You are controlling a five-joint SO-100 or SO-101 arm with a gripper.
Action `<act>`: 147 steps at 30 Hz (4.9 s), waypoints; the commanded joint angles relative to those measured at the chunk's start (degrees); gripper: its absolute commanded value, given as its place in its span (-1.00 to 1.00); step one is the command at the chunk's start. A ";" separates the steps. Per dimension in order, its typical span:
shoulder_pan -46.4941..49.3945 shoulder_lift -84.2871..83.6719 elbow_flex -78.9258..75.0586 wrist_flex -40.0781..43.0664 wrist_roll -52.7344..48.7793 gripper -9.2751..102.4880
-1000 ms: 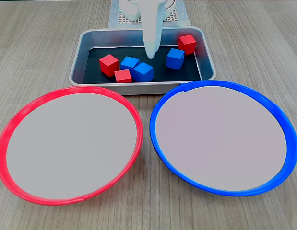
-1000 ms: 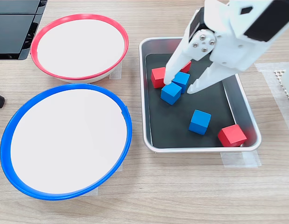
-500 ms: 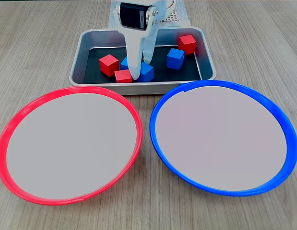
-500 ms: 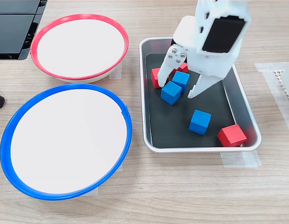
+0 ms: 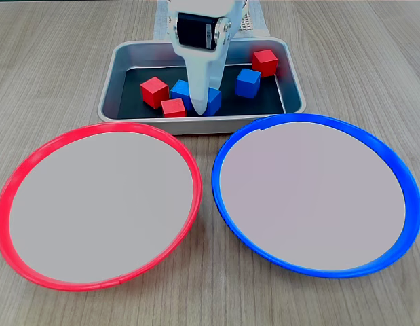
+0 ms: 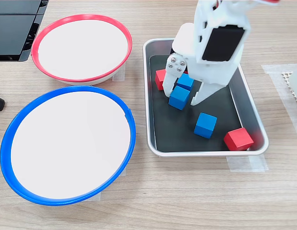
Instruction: Move six blocks tray to matching dishes
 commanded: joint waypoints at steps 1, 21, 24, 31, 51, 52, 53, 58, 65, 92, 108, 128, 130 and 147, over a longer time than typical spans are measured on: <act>-0.97 0.00 -2.20 0.70 -0.44 -0.60; -13.89 1.32 -30.15 -0.70 -22.24 -0.84; -16.88 -9.14 -34.37 -9.58 -28.12 -0.81; -16.61 -17.75 -34.63 -12.04 -32.70 -0.42; -11.34 18.02 4.13 26.46 -53.70 -0.41; -12.22 17.58 3.52 25.75 -54.49 -0.36; -13.45 16.79 2.55 24.26 -55.55 -0.29; -16.88 12.74 0.88 18.37 -63.37 -0.32; -12.04 7.73 1.41 13.10 -74.36 -0.41; -11.78 6.33 -28.65 14.68 -58.10 -0.84; -13.71 -10.72 -29.62 -10.28 -45.53 -0.47; 8.79 12.83 -0.97 18.63 -92.46 -0.48; 7.91 11.16 -0.79 16.61 -92.64 -0.47; 11.07 -2.11 -5.10 3.16 -102.83 -0.54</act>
